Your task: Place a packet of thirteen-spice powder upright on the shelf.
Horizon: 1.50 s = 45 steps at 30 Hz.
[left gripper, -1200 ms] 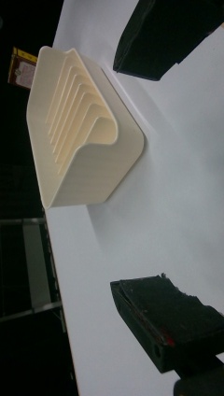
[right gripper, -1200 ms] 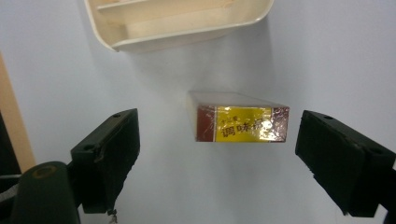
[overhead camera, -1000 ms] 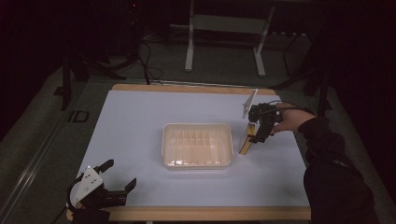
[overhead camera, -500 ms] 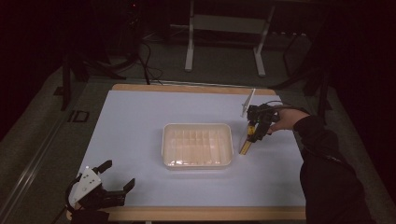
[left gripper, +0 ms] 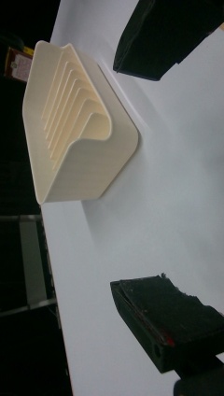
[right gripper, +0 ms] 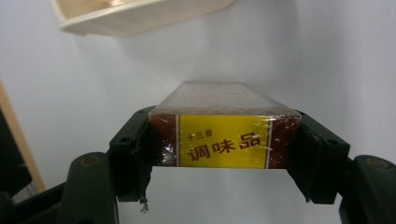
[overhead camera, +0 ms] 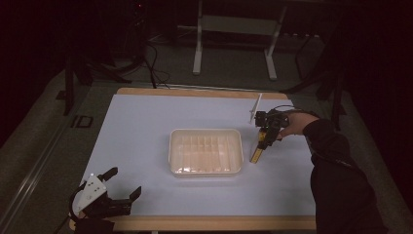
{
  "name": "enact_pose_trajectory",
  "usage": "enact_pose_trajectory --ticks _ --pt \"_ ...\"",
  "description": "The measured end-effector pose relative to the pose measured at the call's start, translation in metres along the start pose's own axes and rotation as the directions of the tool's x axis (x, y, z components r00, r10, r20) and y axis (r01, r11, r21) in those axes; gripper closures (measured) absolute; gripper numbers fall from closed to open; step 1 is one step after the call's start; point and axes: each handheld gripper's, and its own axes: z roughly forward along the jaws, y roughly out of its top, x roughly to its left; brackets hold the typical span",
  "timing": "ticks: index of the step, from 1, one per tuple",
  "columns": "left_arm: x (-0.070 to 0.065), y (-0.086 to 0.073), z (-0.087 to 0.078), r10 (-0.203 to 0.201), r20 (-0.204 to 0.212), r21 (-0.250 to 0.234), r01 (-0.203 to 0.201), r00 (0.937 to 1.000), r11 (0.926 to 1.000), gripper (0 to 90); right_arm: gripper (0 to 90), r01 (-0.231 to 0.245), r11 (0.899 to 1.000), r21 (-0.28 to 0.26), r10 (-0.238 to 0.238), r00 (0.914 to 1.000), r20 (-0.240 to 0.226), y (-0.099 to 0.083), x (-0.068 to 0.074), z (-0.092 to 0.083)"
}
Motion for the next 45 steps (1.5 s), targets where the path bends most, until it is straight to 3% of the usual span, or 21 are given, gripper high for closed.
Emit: enact_pose_trajectory --ticks 7,12,25,34,45 --pt "-0.001 0.0 0.001 0.004 0.003 0.001 -0.004 1.0 1.0 0.0 31.8 0.071 0.997 -0.005 -0.071 0.9973 0.017 -0.001 0.011 -0.01" --pt "-0.001 0.0 0.001 0.009 0.007 0.003 -0.009 0.9999 1.0 0.0 31.8 0.096 0.995 -0.015 -0.095 0.9952 0.022 -0.002 0.017 -0.018" --pt "-0.002 0.001 0.001 0.014 0.011 0.005 -0.014 0.9998 0.9999 0.0 31.8 0.108 0.994 -0.025 -0.107 0.9933 0.045 -0.001 0.03 -0.046" --pt "-0.002 0.001 0.0 0.011 0.012 0.003 -0.011 0.9999 0.9999 0.0 31.8 0.14 0.99 -0.011 -0.14 0.9893 0.043 0.002 0.039 -0.063" --pt "-0.002 0.001 0.001 0.012 0.012 0.004 -0.012 0.9998 0.9999 0.0 31.9 0.136 0.99 -0.024 -0.134 0.9891 0.06 0.01 0.048 -0.088"
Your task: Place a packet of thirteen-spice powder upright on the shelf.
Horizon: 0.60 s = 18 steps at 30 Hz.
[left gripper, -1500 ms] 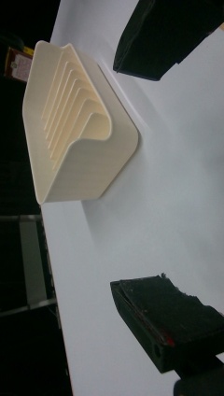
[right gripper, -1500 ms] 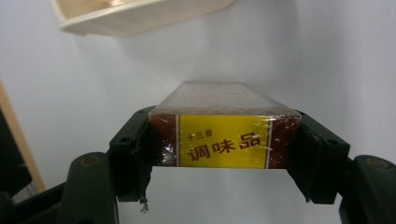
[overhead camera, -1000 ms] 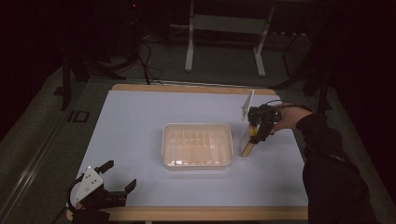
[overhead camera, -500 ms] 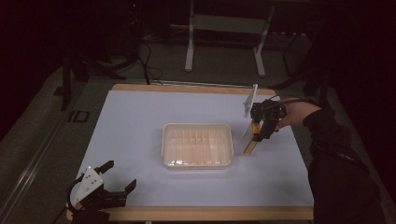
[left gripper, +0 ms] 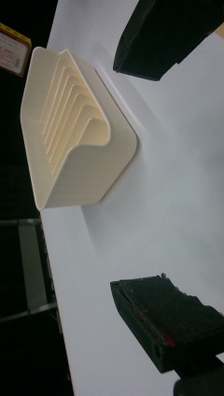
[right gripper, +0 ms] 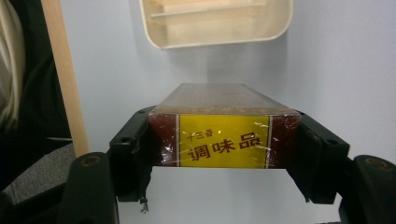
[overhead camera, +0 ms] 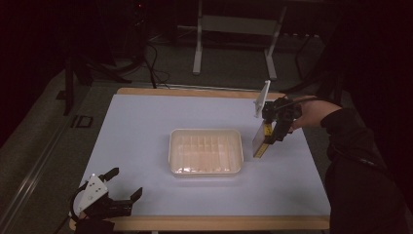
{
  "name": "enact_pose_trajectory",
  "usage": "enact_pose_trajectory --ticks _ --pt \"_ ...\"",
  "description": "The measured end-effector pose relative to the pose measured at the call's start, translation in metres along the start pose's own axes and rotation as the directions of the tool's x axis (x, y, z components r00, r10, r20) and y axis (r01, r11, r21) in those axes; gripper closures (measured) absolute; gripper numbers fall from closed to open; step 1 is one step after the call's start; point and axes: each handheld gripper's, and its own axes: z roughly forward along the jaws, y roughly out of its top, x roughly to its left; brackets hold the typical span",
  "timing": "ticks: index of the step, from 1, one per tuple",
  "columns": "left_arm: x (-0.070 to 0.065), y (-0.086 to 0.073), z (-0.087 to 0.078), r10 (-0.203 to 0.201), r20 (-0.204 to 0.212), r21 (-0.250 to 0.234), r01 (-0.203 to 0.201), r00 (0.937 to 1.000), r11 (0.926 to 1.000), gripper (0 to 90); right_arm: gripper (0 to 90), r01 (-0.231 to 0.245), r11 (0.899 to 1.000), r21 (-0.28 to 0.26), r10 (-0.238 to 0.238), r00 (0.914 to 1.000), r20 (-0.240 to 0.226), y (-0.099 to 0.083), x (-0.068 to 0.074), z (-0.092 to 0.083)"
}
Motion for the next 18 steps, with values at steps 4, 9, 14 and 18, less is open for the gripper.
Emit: enact_pose_trajectory --ticks 4,9,14,18 --pt "0.0 0.0 0.0 -0.001 0.0 -0.001 0.001 1.0 1.0 0.0 31.9 0.015 1.0 -0.004 -0.015 0.9998 0.011 0.006 0.003 -0.008" --pt "0.001 0.0 0.0 -0.003 0.001 -0.006 0.003 1.0 1.0 0.0 31.9 0.022 1.0 -0.013 -0.021 0.9996 0.018 0.015 0.004 -0.014" --pt "0.0 0.0 0.0 0.003 0.003 -0.003 -0.003 1.0 1.0 0.0 31.9 0.045 0.999 -0.014 -0.045 0.9987 0.024 0.026 0.008 -0.018" --pt "0.0 0.0 0.0 0.008 0.004 -0.001 -0.008 1.0 1.0 0.0 31.9 0.061 0.998 -0.024 -0.06 0.9979 0.024 0.035 0.01 -0.019"
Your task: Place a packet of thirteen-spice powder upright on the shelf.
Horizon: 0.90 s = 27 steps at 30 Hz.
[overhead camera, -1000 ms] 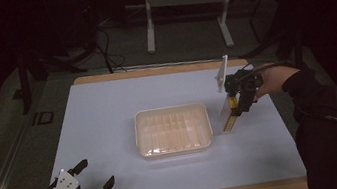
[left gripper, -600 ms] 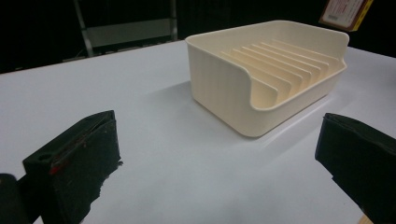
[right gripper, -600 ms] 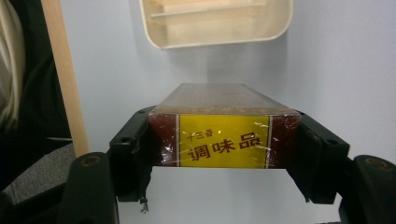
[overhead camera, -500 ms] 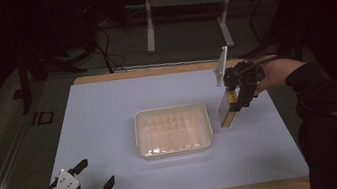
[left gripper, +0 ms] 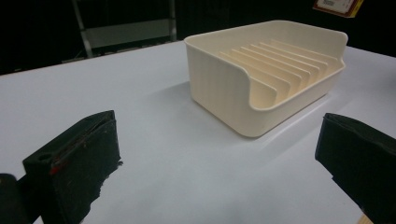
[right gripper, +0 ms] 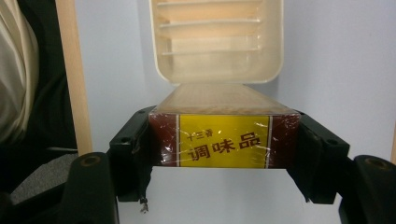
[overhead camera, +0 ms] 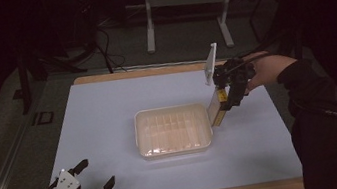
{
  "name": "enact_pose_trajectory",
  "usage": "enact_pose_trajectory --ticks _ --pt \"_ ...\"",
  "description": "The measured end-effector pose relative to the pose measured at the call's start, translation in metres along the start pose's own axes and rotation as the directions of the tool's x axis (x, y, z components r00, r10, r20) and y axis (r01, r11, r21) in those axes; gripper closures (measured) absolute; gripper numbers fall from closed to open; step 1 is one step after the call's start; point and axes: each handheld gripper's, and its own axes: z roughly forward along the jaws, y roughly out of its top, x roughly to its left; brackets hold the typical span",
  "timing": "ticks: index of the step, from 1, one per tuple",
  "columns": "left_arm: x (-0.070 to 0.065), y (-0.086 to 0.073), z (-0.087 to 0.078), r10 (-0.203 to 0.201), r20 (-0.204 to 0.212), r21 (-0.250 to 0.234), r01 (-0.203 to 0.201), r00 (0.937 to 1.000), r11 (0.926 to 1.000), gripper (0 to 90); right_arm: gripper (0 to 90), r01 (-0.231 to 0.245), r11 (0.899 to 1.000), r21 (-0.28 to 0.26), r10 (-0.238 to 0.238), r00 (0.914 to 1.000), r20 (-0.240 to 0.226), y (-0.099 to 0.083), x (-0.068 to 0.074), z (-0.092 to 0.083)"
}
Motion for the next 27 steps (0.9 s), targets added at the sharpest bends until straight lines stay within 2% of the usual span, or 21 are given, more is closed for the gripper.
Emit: enact_pose_trajectory --ticks 16,20,27 --pt "0.0 0.0 0.0 0.002 0.003 -0.001 -0.002 1.0 1.0 0.0 31.9 0.033 0.999 -0.004 -0.033 0.9993 -0.02 0.034 0.004 0.01" --pt "0.0 0.0 -0.001 -0.002 0.003 -0.007 0.002 1.0 1.0 0.0 31.9 0.05 0.998 -0.03 -0.05 0.9987 -0.001 0.046 0.006 0.013" --pt "0.0 0.0 -0.001 0.0 0.005 -0.007 0.0 1.0 1.0 0.0 31.9 0.064 0.995 -0.076 -0.066 0.9976 -0.02 0.062 0.007 0.017"
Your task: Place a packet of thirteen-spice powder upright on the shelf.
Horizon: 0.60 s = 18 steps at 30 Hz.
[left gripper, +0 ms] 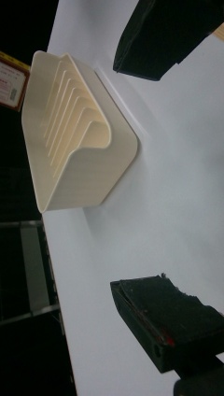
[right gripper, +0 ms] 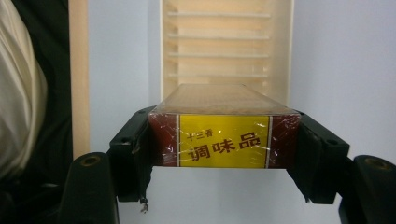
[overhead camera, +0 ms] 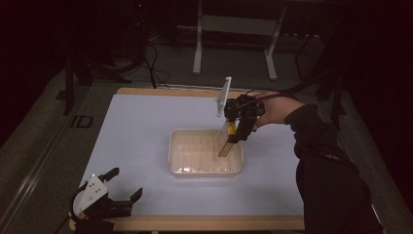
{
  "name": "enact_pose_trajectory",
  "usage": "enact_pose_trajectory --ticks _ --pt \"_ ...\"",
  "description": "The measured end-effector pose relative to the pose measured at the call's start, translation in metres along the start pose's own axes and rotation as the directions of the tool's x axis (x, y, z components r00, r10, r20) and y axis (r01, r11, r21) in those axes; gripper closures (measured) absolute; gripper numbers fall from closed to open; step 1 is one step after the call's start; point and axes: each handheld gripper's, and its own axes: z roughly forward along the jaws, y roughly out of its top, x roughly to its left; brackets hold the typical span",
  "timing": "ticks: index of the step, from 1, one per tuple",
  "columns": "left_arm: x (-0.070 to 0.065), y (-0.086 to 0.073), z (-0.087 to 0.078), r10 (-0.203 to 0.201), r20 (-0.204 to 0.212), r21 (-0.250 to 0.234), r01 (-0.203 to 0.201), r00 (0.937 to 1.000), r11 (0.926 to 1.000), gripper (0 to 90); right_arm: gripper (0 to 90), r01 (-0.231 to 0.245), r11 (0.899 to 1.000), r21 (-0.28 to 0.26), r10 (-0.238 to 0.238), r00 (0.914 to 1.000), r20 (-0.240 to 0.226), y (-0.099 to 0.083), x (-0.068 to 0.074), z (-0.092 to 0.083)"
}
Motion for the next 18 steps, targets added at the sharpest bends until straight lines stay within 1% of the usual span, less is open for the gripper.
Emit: enact_pose_trajectory --ticks 3,7,8,9,10,11,18 --pt "0.0 0.0 0.0 0.0 0.0 -0.001 0.0 1.0 1.0 0.1 32.0 -0.006 1.0 -0.006 0.006 0.9999 -0.011 0.007 0.001 0.003" --pt "0.0 0.0 -0.001 0.0 0.001 -0.002 0.0 1.0 1.0 0.0 31.9 0.003 0.999 -0.035 -0.004 0.9997 -0.022 0.016 0.002 0.007" --pt "0.0 0.0 -0.001 0.0 0.001 -0.002 0.0 1.0 1.0 0.0 31.9 0.003 0.999 -0.035 -0.004 0.9997 -0.022 0.016 0.002 0.007" --pt "0.0 0.0 -0.001 0.001 0.001 -0.001 -0.001 1.0 1.0 0.0 31.9 0.021 0.998 -0.057 -0.022 0.9993 -0.03 0.022 0.003 0.01" --pt "0.0 0.0 -0.001 0.002 0.001 -0.001 -0.002 1.0 1.0 0.0 31.9 0.02 0.998 -0.06 -0.022 0.9992 -0.034 0.024 0.004 0.011" --pt "0.0 0.0 0.0 0.002 0.001 -0.001 -0.002 1.0 1.0 0.0 31.9 0.032 0.997 -0.071 -0.034 0.999 -0.03 0.026 0.004 0.012" --pt "0.0 0.0 -0.001 0.003 0.004 -0.003 -0.003 1.0 1.0 0.0 31.9 0.043 0.993 -0.106 -0.047 0.9982 -0.036 0.038 0.005 0.019"
